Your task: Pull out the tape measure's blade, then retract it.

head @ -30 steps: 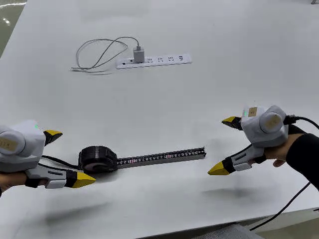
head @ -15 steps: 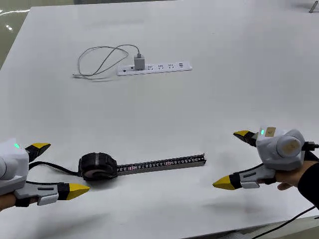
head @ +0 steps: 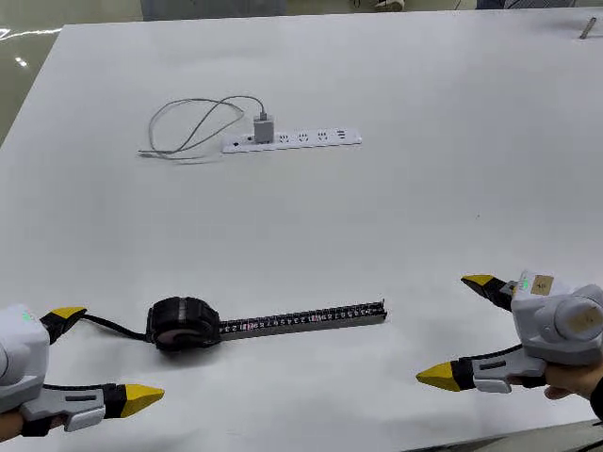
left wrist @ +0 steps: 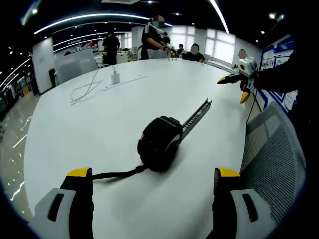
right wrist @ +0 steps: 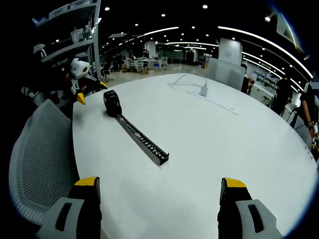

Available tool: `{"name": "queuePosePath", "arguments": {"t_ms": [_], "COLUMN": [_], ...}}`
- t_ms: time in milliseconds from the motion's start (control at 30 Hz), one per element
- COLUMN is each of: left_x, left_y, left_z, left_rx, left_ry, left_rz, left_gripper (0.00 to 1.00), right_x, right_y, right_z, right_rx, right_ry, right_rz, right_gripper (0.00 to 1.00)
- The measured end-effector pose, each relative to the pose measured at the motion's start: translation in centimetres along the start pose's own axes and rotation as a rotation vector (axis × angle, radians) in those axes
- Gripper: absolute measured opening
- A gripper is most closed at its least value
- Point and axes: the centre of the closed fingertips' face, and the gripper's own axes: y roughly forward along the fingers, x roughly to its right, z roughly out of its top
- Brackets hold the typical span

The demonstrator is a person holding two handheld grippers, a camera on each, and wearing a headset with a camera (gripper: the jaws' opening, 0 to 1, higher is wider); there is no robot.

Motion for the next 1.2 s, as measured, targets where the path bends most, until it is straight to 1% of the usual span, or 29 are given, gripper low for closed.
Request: {"name": "queuePosePath", "arguments": {"t_ms": [100,167,233,300,367,400,433,500,567,600,633,700,733,767,833,967,1100,1167,1200], "left_x": [0.2,0.3,0.3,0.5,0.7,0.7,0.7,0.6,0.7,0.8,0.7,0.3,0.2,0.2,0.2,0.2,0.1,0.2,0.0], "left_y": [-0.5,-1.0,-1.2,-1.4,-1.5,-1.6,-1.6,-1.5,-1.5,-1.4,-1.4,-1.5,-1.6,-1.6,-1.6,-1.6,-1.7,-1.7,-1.7], "left_z": [-0.3,-0.5,-0.8,-1.1,-1.5,-1.5,-1.7,-2.0,-2.0,-2.1,-2.0,-1.5,-1.4,-1.2,-1.2,-1.4,-1.4,-1.3,-1.4], "left_rx": [0.006,0.012,0.005,0.008,0.004,0.007,0.009,0.003,0.001,-0.002,-0.003,0.005,0.01,0.014,0.004,-0.005,-0.001,0.005,0.003], "left_ry": [-0.023,-0.019,-0.002,0.006,0.011,0.01,-0.004,-0.012,-0.015,-0.007,0.006,-0.016,-0.018,-0.007,0.004,0.005,0.004,0.004,0.012], "left_rz": [0.011,0.019,0.029,0.022,0.022,0.025,0.027,0.032,0.028,0.023,0.028,0.036,0.037,0.037,0.034,0.032,0.038,0.036,0.047], "left_gripper": [0.99,0.99,0.99,0.99,0.99,0.99,0.99,0.99,0.99,0.99,0.99,0.99,0.99,0.99,0.99,0.99,0.99,0.99,0.99], "right_x": [-0.2,-0.2,-0.2,-0.5,-0.7,-0.9,-1.2,-1.5,-1.5,-1.6,-1.7,-1.9,-1.8,-1.8,-1.6,-1.4,-1.2,-1.4,-1.4], "right_y": [-0.3,-0.4,-0.5,-0.6,-0.7,-0.9,-1.1,-1.3,-1.4,-1.5,-1.6,-1.7,-1.7,-1.7,-1.7,-1.8,-1.8,-1.9,-1.9], "right_z": [0.0,0.0,0.0,-0.2,-0.7,-0.7,-0.8,-1.1,-1.4,-1.6,-1.6,-1.7,-1.7,-1.7,-1.6,-1.3,-1.7,-1.6,-1.6], "right_rx": [0.003,0.004,0.002,0.008,-0.009,-0.006,-0.001,-0.004,-0.004,-0.008,-0.005,-0.004,-0.006,-0.002,0.001,0.011,0.002,0.001,-0.001], "right_ry": [-0.005,-0.009,-0.008,-0.016,-0.019,-0.021,-0.02,-0.013,-0.012,-0.007,0.007,-0.001,0.002,0.015,0.014,0.017,0.026,0.024,0.022], "right_rz": [-0.003,-0.005,-0.008,-0.003,0.002,0.002,0.002,0.002,-0.001,-0.003,-0.002,-0.008,-0.009,-0.011,-0.017,-0.024,-0.027,-0.026,-0.027], "right_gripper": [0.99,0.99,0.99,0.99,0.99,0.99,0.99,0.99,0.99,0.99,0.99,0.99,0.99,0.99,0.99,0.99,0.99,0.99,0.99]}}
